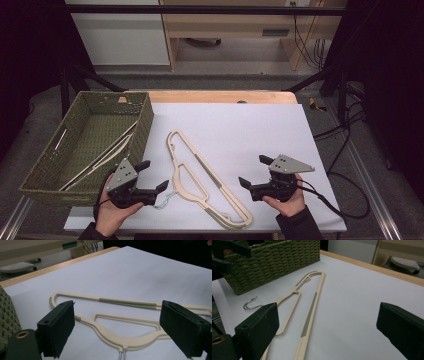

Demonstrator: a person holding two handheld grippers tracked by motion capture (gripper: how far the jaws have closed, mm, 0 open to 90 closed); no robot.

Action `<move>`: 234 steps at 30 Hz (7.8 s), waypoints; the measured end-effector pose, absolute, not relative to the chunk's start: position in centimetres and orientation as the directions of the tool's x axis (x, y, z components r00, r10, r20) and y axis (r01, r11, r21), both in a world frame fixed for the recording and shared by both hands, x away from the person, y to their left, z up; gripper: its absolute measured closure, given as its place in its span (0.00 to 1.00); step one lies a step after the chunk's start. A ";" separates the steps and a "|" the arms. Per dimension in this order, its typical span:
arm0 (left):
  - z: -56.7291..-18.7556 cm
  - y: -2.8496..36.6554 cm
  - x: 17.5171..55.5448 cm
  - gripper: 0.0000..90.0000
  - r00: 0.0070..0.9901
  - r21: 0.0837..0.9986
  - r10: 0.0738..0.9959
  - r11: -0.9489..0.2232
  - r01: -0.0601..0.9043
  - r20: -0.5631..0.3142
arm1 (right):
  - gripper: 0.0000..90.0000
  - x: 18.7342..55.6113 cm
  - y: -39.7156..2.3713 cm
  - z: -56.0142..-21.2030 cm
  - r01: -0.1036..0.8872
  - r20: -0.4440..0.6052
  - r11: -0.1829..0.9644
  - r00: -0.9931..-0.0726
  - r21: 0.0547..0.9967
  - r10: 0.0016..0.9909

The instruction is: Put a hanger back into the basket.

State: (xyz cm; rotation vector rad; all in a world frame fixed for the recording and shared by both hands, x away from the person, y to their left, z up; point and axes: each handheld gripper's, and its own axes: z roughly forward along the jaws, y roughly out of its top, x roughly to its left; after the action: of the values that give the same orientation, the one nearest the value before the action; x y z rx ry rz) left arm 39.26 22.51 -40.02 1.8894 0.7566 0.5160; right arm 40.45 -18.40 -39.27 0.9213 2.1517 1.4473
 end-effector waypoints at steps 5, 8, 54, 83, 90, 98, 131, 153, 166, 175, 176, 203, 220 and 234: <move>-41.1 22.3 39.2 0.16 0.720 0.903 0.694 -0.305 0.302 -0.006 | 0.06 40.5 -17.9 -39.5 0.308 0.041 0.262 -0.716 0.915 0.697; -41.8 22.2 39.5 0.17 0.723 0.895 0.691 -0.314 0.318 -0.015 | 0.06 40.5 -17.6 -39.6 0.308 0.041 0.267 -0.721 0.913 0.692; -47.6 19.6 40.4 0.94 0.727 0.700 0.686 -0.501 0.509 -0.037 | 0.07 40.5 -16.2 -40.8 0.328 0.044 0.308 -0.746 0.893 0.665; -43.2 18.6 39.5 0.99 0.705 0.718 0.708 -0.468 0.515 -0.045 | 0.15 40.9 -7.6 -42.2 0.295 0.022 0.423 -0.841 0.857 0.541; -42.0 17.9 39.3 0.99 0.707 0.723 0.707 -0.476 0.500 -0.023 | 0.20 41.1 -4.9 -42.8 0.282 0.003 0.474 -0.862 0.834 0.508; -41.1 17.1 39.2 0.99 0.709 0.719 0.705 -0.495 0.488 0.004 | 0.39 41.5 -3.5 -43.9 0.303 -0.008 0.522 -0.859 0.798 0.511; -36.5 22.1 38.4 0.48 0.689 0.908 0.725 -0.273 0.318 -0.023 | 0.85 41.2 -3.5 -43.7 0.241 -0.117 0.618 -0.869 0.749 0.480; -37.4 23.1 39.0 0.17 0.700 0.919 0.714 -0.263 0.295 -0.021 | 0.96 43.3 -10.7 -39.9 0.285 -0.167 0.527 -0.739 0.800 0.653; -37.2 21.4 39.7 0.12 0.726 0.913 0.687 -0.281 0.297 -0.025 | 0.96 42.8 -13.6 -37.9 0.294 -0.031 0.448 -0.809 0.844 0.588; -36.7 18.4 40.9 0.14 0.800 0.898 0.600 -0.352 0.262 0.001 | 0.96 41.2 -12.0 -37.1 0.237 0.006 0.473 -0.899 0.849 0.438; -36.8 17.9 41.0 0.15 0.811 0.895 0.585 -0.366 0.256 0.008 | 0.96 41.1 -12.0 -37.1 0.236 0.009 0.474 -0.901 0.848 0.434; -38.6 15.0 40.6 0.86 0.898 0.798 0.433 -0.567 0.206 0.075 | 0.84 40.7 -10.6 -37.7 0.191 -0.041 0.524 -0.916 0.830 0.399; -38.7 14.9 40.0 0.96 0.890 0.812 0.456 -0.518 0.269 -0.004 | 0.45 40.9 -12.0 -37.5 0.193 -0.072 0.456 -0.861 0.868 0.503; -34.6 17.9 39.1 0.96 0.841 0.883 0.540 -0.410 0.228 0.033 | 0.17 41.4 -16.7 -37.1 0.270 -0.017 0.331 -0.751 0.904 0.660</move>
State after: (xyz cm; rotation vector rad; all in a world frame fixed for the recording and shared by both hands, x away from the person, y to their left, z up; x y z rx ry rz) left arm 39.07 17.93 -34.61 2.0016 0.5658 0.3855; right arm 41.36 -16.75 -37.09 0.8224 2.2191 1.3961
